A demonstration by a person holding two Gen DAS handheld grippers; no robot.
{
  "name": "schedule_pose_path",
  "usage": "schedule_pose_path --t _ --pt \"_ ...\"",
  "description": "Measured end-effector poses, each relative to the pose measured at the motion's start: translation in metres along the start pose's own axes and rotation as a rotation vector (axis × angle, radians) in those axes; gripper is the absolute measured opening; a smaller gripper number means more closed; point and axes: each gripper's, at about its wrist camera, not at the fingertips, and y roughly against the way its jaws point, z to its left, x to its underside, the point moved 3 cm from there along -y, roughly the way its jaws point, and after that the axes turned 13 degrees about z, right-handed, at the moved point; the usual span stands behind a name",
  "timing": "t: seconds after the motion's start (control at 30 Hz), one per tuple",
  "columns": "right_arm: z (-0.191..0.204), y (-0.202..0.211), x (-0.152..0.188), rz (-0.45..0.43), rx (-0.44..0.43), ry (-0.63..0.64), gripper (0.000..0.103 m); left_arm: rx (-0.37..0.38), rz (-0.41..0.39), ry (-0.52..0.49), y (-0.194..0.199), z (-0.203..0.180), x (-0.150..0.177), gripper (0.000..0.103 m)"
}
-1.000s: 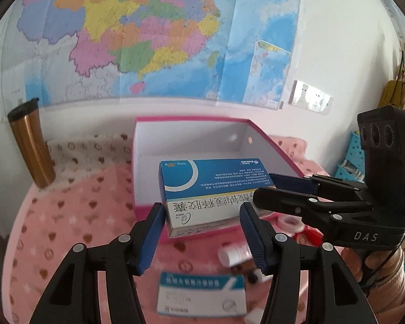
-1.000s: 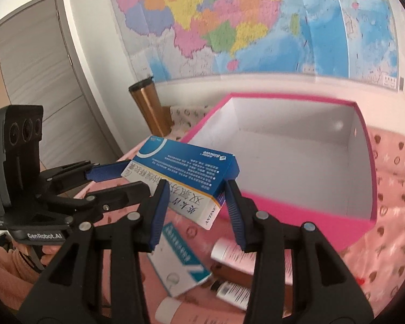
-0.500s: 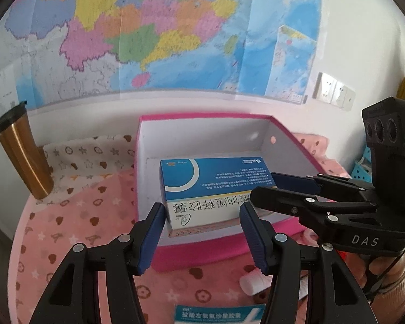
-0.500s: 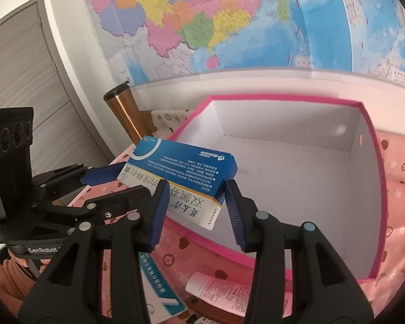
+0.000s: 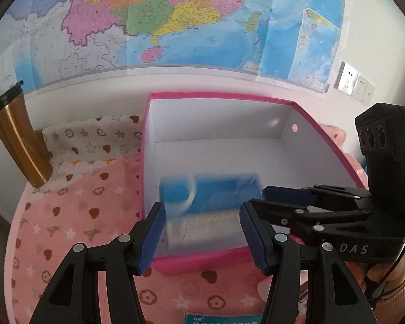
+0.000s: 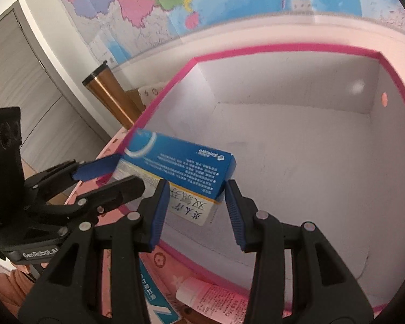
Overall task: Organize rigid objects
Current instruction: 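Carry the medicine box into the magenta box and open the right gripper, then move the right gripper to the red corkscrew and grasp its body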
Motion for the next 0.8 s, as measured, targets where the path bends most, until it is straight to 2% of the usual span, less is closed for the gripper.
schedule_pose_path --t 0.2,0.37,0.4,0.6,0.8 --pt "0.002 -0.001 -0.001 0.0 0.018 0.002 0.046 -0.013 -0.019 0.019 0.004 0.002 0.001 0.057" --pt "0.006 0.025 0.011 -0.057 0.02 0.025 0.046 0.0 -0.092 -0.003 0.025 -0.004 0.012 0.061" --pt "0.008 0.033 0.014 -0.073 0.02 0.035 0.046 0.008 -0.109 -0.011 0.03 -0.006 0.015 0.065" --pt "0.02 0.087 0.049 -0.18 0.07 0.098 0.056 0.046 -0.165 -0.084 0.05 -0.028 0.039 0.074" --pt "0.001 0.116 0.092 -0.209 0.14 0.047 0.057 0.091 -0.129 -0.128 0.046 -0.047 0.064 0.074"
